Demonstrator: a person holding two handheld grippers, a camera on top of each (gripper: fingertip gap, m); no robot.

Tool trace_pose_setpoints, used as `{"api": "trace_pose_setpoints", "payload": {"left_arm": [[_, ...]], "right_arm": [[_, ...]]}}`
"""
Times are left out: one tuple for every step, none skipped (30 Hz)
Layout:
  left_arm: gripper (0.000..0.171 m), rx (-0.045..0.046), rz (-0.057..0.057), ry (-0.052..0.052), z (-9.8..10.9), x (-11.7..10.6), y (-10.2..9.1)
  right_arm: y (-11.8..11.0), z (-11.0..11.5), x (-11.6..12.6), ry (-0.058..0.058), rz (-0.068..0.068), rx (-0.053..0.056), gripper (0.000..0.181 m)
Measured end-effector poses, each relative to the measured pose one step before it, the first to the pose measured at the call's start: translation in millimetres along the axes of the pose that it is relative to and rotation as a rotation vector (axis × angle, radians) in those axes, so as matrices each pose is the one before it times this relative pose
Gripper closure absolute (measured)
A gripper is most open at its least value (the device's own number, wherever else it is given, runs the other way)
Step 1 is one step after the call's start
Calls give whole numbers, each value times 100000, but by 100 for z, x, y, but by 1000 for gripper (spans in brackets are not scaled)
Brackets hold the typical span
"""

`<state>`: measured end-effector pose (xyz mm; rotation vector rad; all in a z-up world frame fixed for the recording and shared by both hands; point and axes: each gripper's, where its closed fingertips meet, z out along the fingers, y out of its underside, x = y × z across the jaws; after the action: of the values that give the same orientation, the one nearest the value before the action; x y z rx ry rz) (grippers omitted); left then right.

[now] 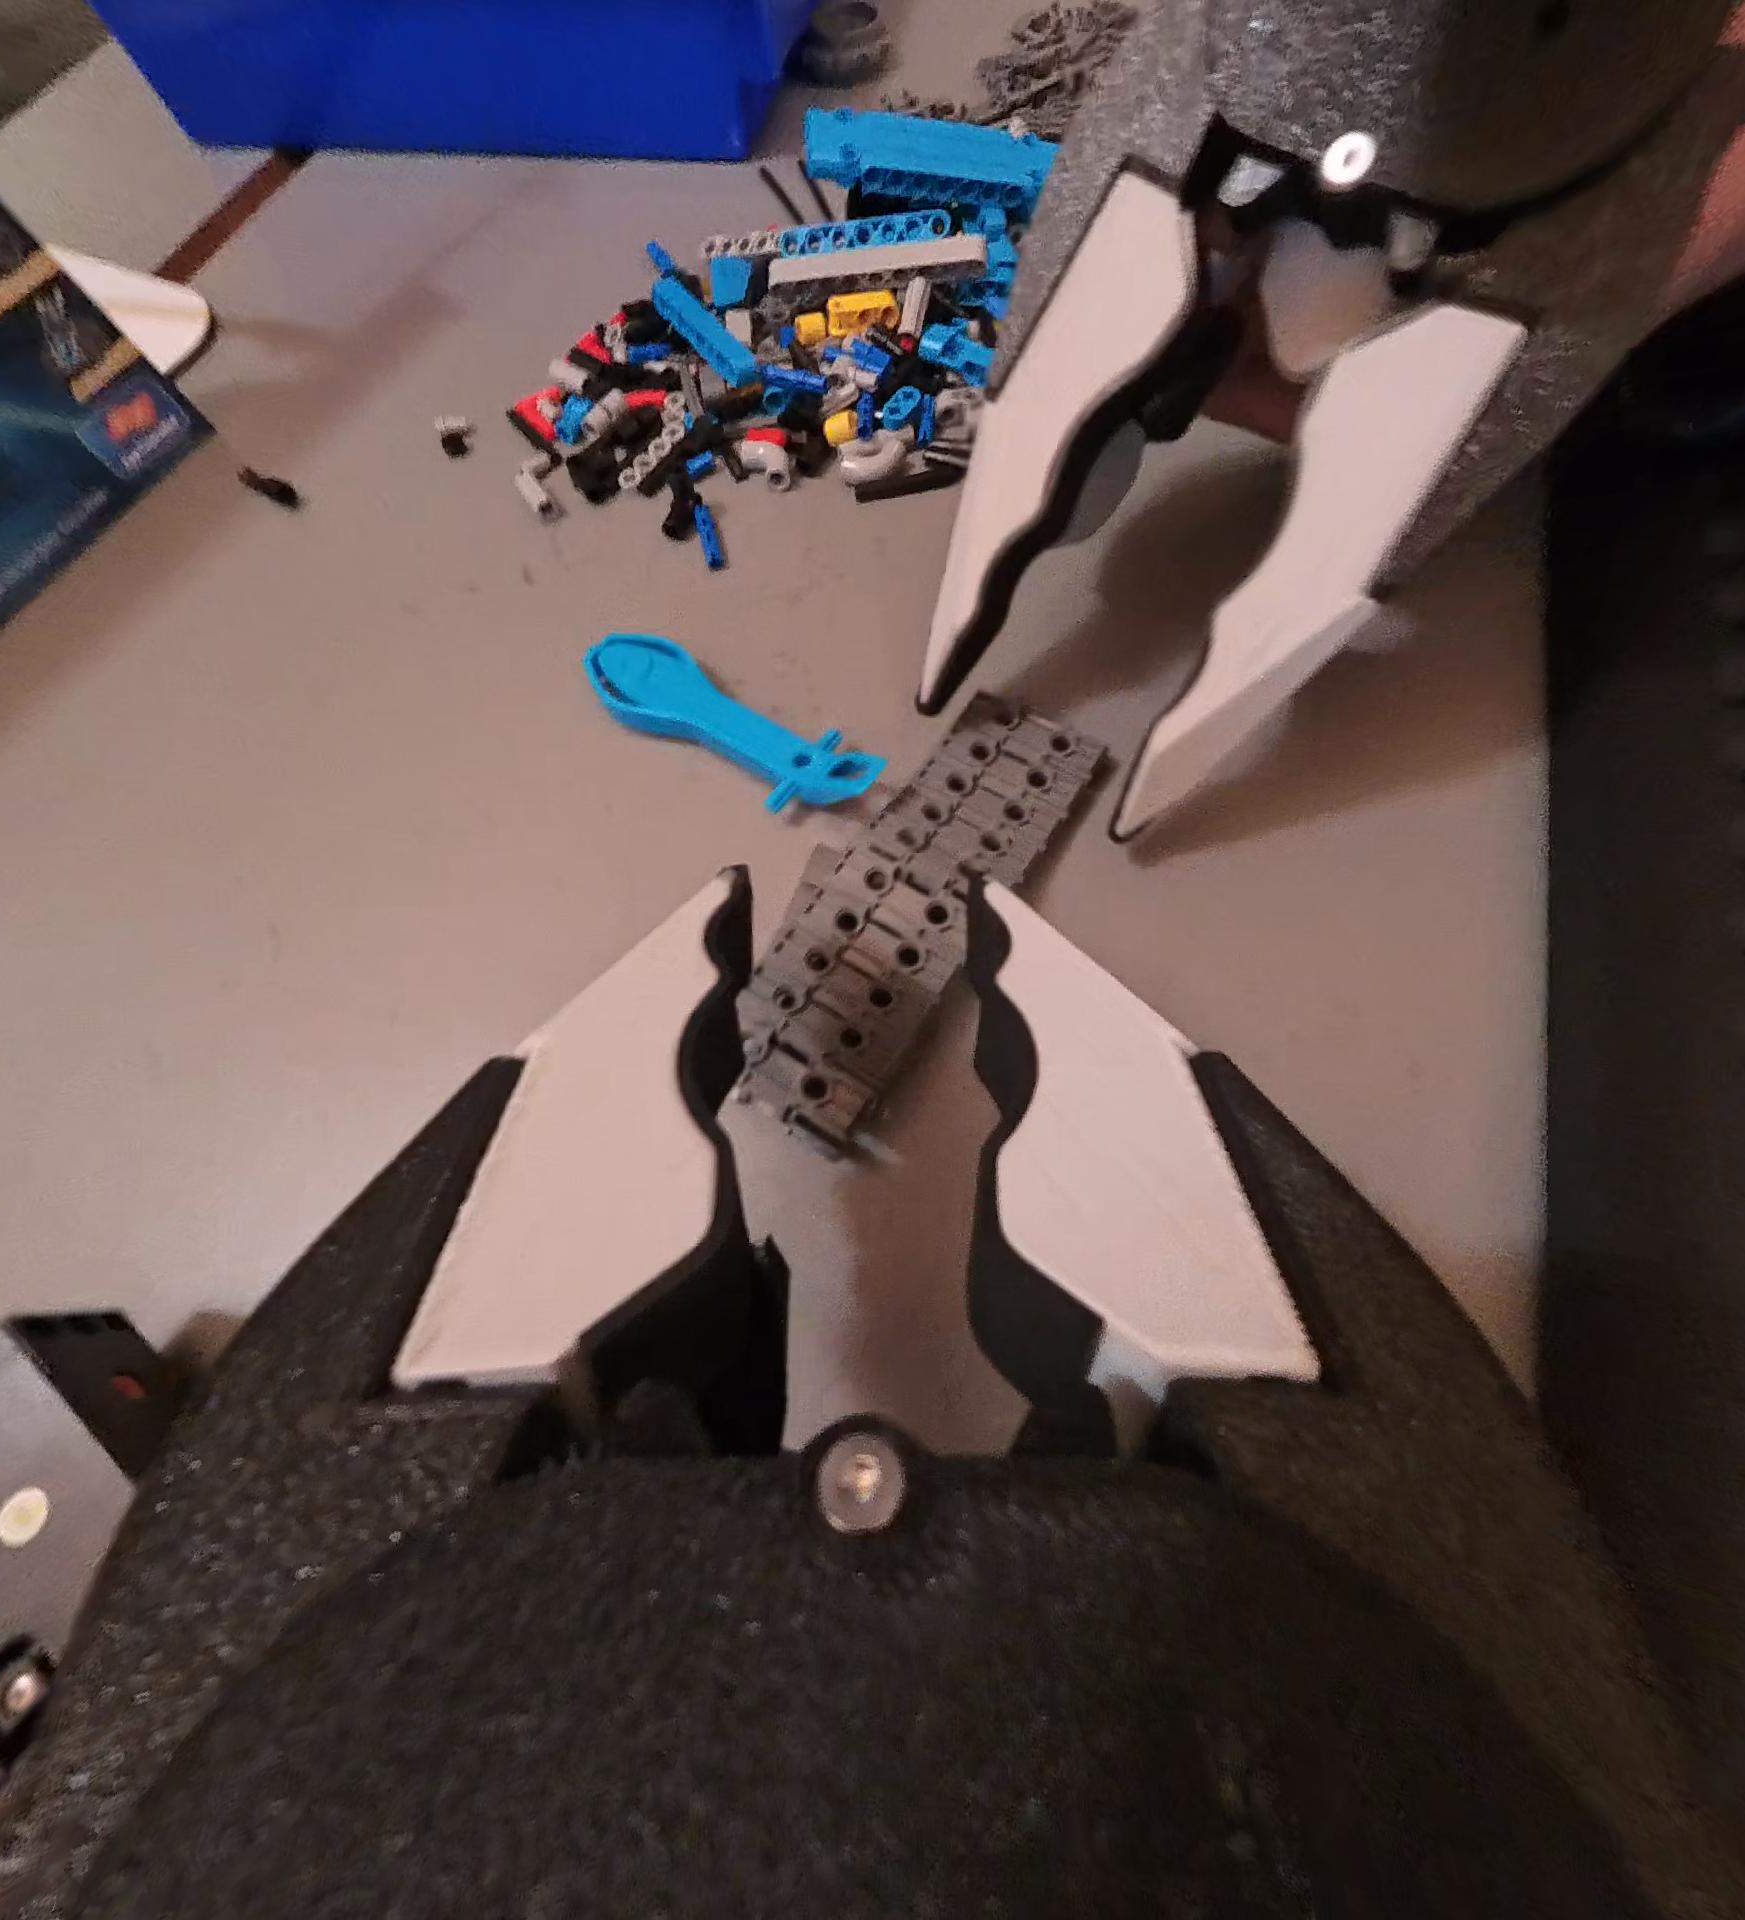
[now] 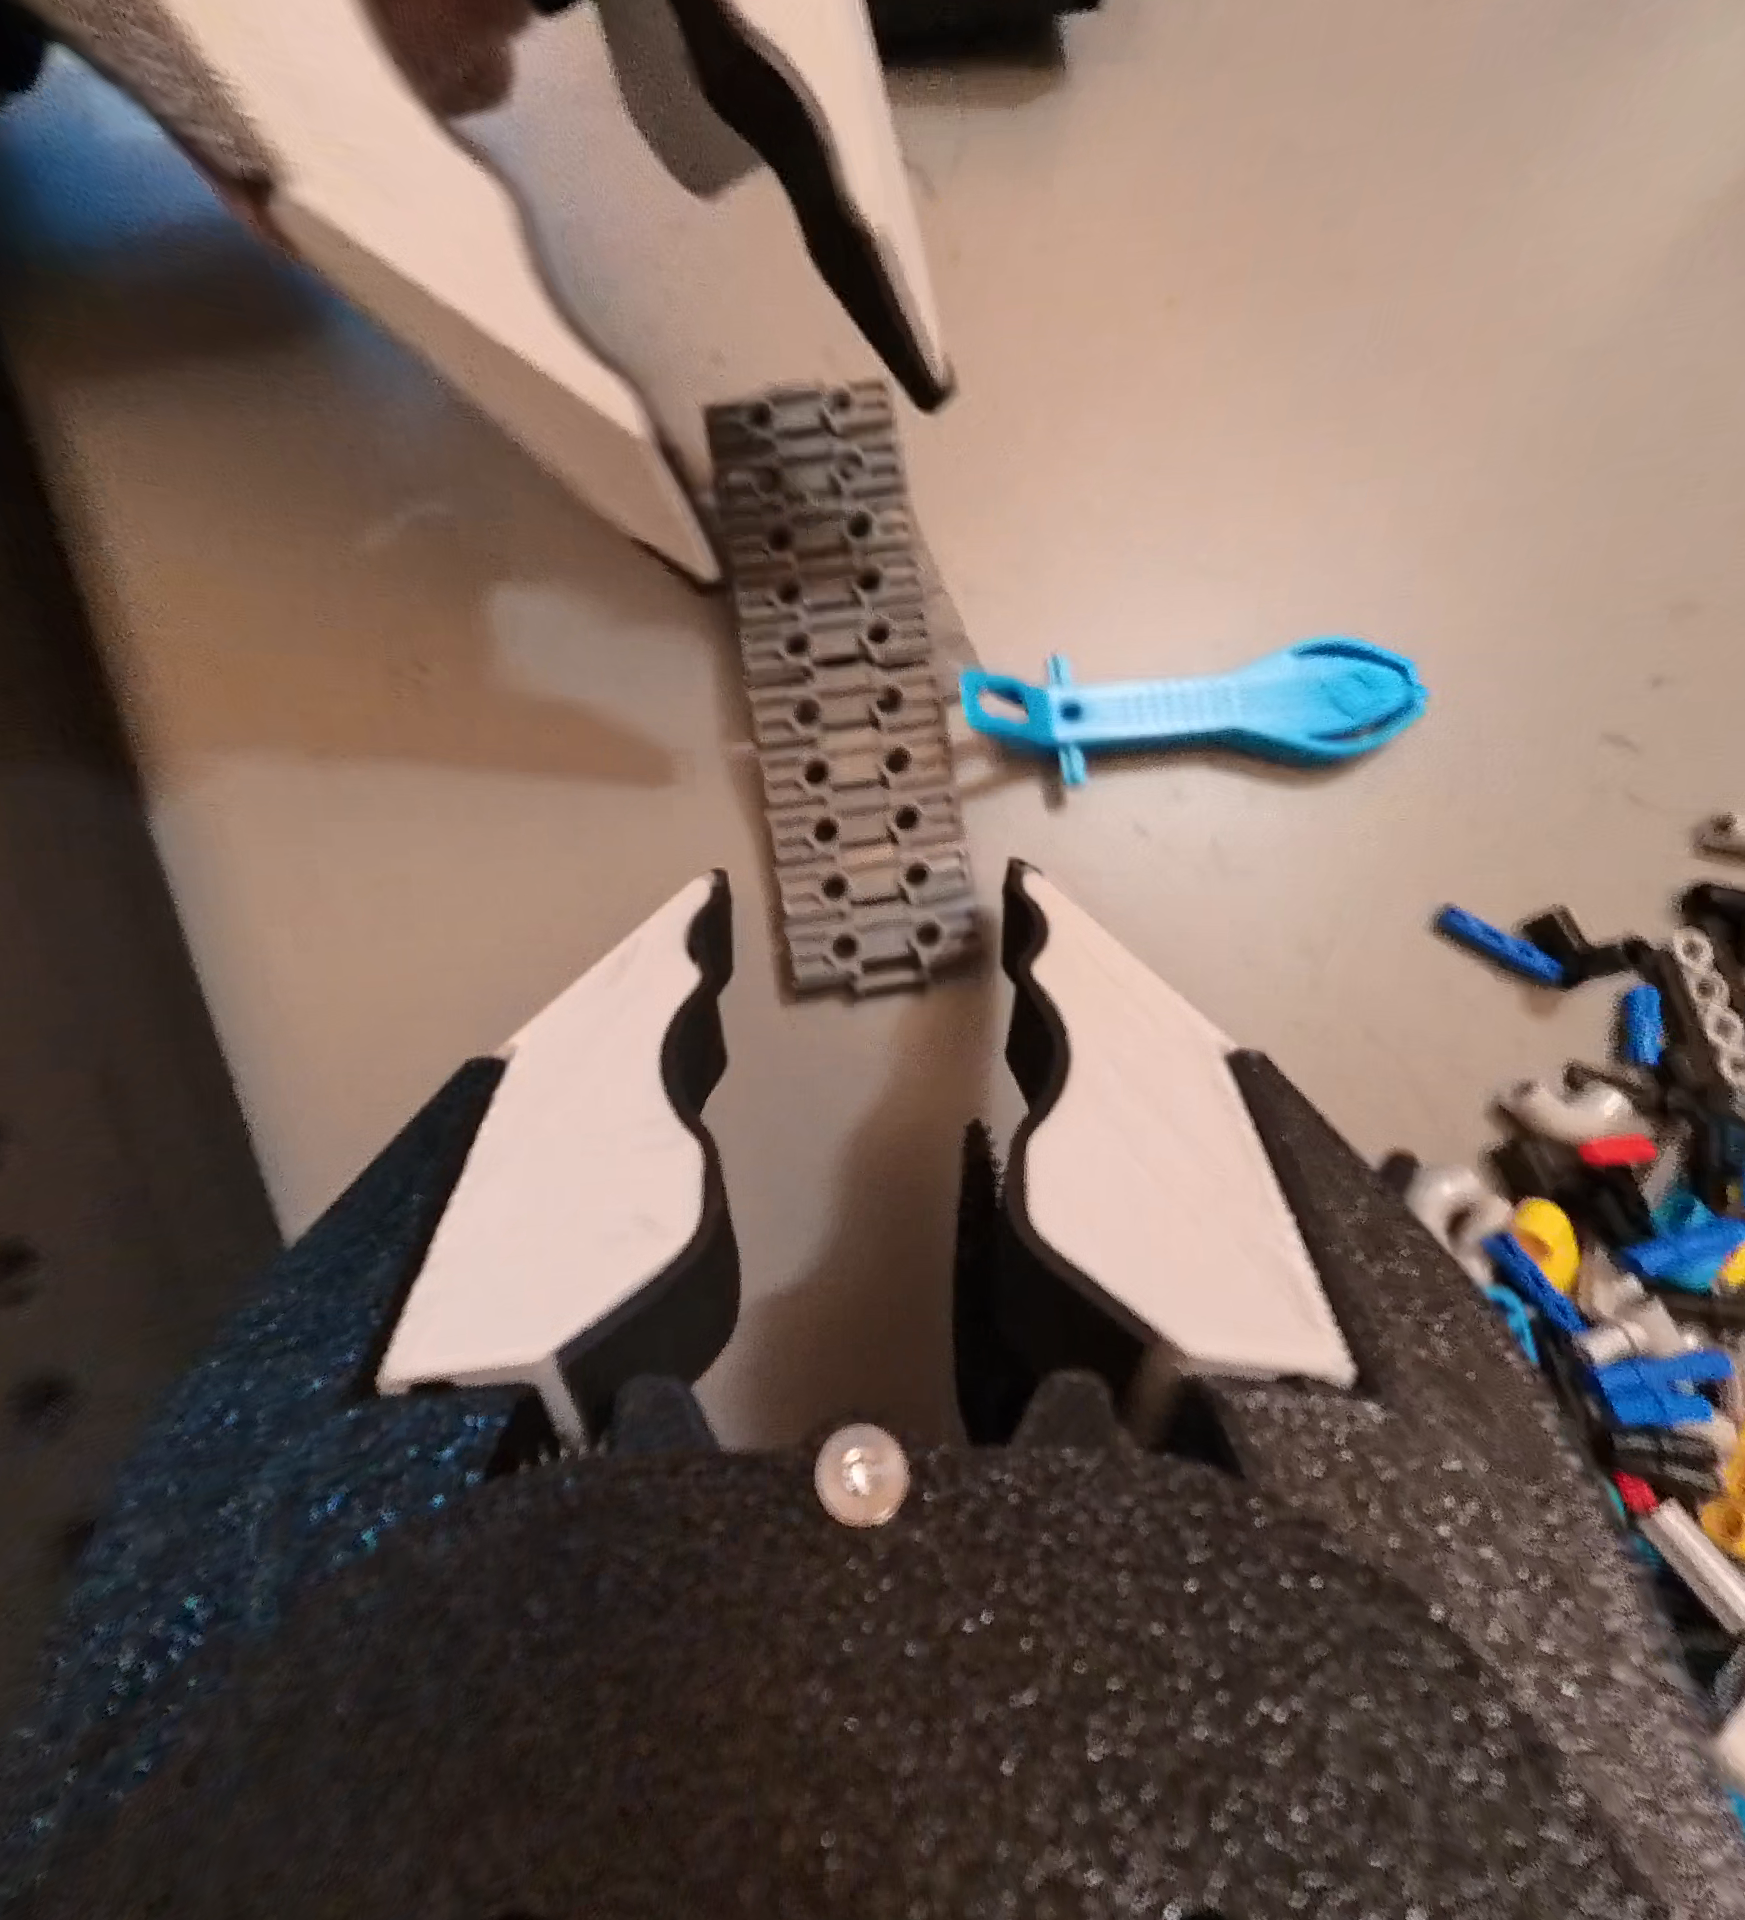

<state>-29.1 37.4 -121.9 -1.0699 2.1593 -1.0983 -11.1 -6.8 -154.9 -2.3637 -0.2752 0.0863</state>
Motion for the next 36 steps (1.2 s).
{"api": "trace_pose_setpoints", "payload": {"left_arm": [[128,-208,1431,1381,251,451,-156],[125,-543,475,1797,315,418,-74],[123,-839,426,1913,350,380,5],[121,-819,949,889,368,272,19],[120,-648,1657,-590,356,115,-15],[119,-613,2169,-751,319,166,-13],[119,-653,2606,-779,294,223,7],[119,-623,3483,-1759,235,161,0],[119,-809,4666,-2958,196,44,47],[119,-1223,5738,-3763,184,-28,117],[120,-1394,6437,-3896,169,-33,138],[120,-1070,6654,-3398,142,57,67],[121,-579,6471,-3069,83,87,-54],[126,140,5785,-3384,-7,-32,-212],[135,942,4546,-2552,-110,-44,-335],[151,1419,2819,-1110,-224,-23,-382],[161,1455,491,-158,-283,-121,-303],[163,1837,-2549,1083,-320,-156,-271],[166,2529,-5715,1845,-370,-242,-311],[166,3109,-8324,2956,-405,-250,-416],[166,3944,-10187,4724,-406,-112,-550],[165,4507,-11021,7176,-360,206,-594],[166,3470,-10470,7848,-289,393,-443],[166,1384,-7735,5833,-169,278,-124],[166,-109,-4147,2905,-59,62,160],[166,-1212,-2079,1256,54,-23,352],[166,-1805,-1165,522,120,-43,425],[166,-2193,-917,56,179,-67,465],[166,-2283,-762,-449,196,-135,447],[166,-1345,-689,-709,150,-162,264],[166,-253,-1384,-75,80,-101,51],[166,-135,-2003,-593,64,-213,14],[165,-865,-2680,-3096,62,-661,158],[165,-1419,-3083,-3327,79,-767,276],[165,-427,-2262,-421,29,-270,99],[165,1092,-1244,1104,-75,110,-184]], "right_arm": [[511,-124,442,755,1858,-334,129],[377,11,264,-265,2008,340,127],[278,146,-45,-1675,1637,141,127],[-97,32,178,543,460,1681,131],[0,56,44,-42,-530,210,138],[-79,43,-18,-446,-665,304,142],[-33,23,17,-609,304,-115,142],[-25,-50,-27,-1336,1575,-369,142],[-76,-123,-188,-2614,2808,14,143],[-252,-149,-284,-3164,3563,1402,143],[-470,-232,-331,-3231,3678,2972,143],[-621,-320,-539,-4743,4633,3663,143],[-575,-290,-852,-7210,6114,2916,143],[-406,-201,-1036,-8486,6342,1746,143],[-426,-168,-671,-5830,4608,2050,143],[-422,-195,-199,-2381,3771,2599,143],[-340,-185,-330,-2938,2873,2198,143],[-376,-213,-556,-3416,-667,2382,146],[-335,-244,-486,-1141,-5953,2134,147],[-431,-251,-427,846,-8013,2571,141],[-578,-242,-455,1670,-8471,2929,135],[-518,-171,-553,1573,-8759,1690,135],[-472,-8,-338,3227,-8636,713,136],[-373,146,12,4999,-7735,131,140],[-68,254,-194,2666,-6519,-1081,143],[100,296,-186,1440,-4043,-1591,148],[157,268,184,2309,-1477,-1218,154],[263,244,-310,-2025,515,-1280,154],[150,166,-408,-3345,2250,-571,154],[61,97,-203,-2021,2332,269,150],[38,122,-197,-1339,1336,279,146],[111,155,421,3377,222,-423,145],[185,245,390,3975,-1393,-1057,143],[188,346,73,2562,-1823,-1216,143],[276,350,611,5788,-1645,-2091,146],[267,360,496,4718,-1740,-1807,146]]}}
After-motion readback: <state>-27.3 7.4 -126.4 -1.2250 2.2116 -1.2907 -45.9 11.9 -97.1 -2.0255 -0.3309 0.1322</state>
